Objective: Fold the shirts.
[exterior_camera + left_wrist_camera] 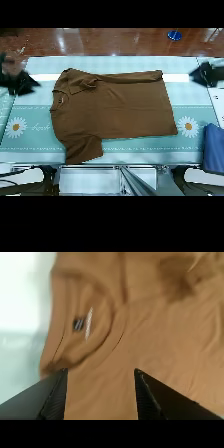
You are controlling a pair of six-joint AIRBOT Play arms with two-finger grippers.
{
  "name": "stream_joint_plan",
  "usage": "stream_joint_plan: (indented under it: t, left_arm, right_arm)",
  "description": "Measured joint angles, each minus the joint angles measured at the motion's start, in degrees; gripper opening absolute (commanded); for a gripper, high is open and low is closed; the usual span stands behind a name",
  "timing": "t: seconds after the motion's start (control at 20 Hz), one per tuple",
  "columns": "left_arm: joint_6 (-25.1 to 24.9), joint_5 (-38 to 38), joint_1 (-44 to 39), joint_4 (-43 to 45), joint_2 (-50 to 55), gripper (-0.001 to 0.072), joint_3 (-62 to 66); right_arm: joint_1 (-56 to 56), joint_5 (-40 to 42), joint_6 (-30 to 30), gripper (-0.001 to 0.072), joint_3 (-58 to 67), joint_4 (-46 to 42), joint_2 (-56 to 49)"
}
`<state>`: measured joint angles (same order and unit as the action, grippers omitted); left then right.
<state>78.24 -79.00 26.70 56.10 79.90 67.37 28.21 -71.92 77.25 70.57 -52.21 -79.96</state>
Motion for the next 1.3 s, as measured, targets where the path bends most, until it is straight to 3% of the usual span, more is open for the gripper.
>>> stream_joint_plan:
  t: [0.2, 0.4, 0.7, 0.9, 0.95, 1.05, 1.1, 1.3]
  left_arm:
    - [-1.95, 2.71, 6.27, 0.83, -8.9, 0.0509, -21.46]
    - [-3.45, 2.03, 9.64, 0.83, -12.0, 0.0509, -32.72]
    - [-3.91, 2.4, 10.08, 0.81, -12.66, 0.0508, -38.77]
    - [-4.9, 4.09, 5.95, -1.77, -12.66, 0.0504, -41.09]
    - [-5.03, 4.61, 4.46, -2.29, -12.66, 0.0444, -41.42]
    - [-5.27, 7.37, 1.51, -2.91, -12.41, 0.0096, -41.83]
    - [-5.4, 8.39, 0.24, -2.95, -12.24, 0.0018, -41.99]
    - [-5.62, 9.55, -2.56, -3.78, -11.87, 0.0018, -42.12]
  right_arm:
    - [3.65, 4.55, -1.2, 0.0402, -22.36, -3.26, 14.56]
    - [4.79, 7.06, -2.89, 0.0402, -36.09, -1.07, 23.26]
    - [5.11, 7.3, -4.35, 0.0402, -41.38, 1.84, 26.34]
    - [5.18, 7.54, -4.52, 0.0402, -42.03, 2.38, 26.71]
    - [5.29, 7.82, -4.35, 0.0402, -42.05, 2.49, 26.75]
    - [6.4, 8.52, -3.72, 0.0402, -42.14, 2.54, 26.82]
    - [7.56, 8.7, -3.39, 0.0402, -42.14, 2.49, 26.82]
    - [13.27, 6.82, -1.42, 0.0402, -42.47, -2.12, 26.82]
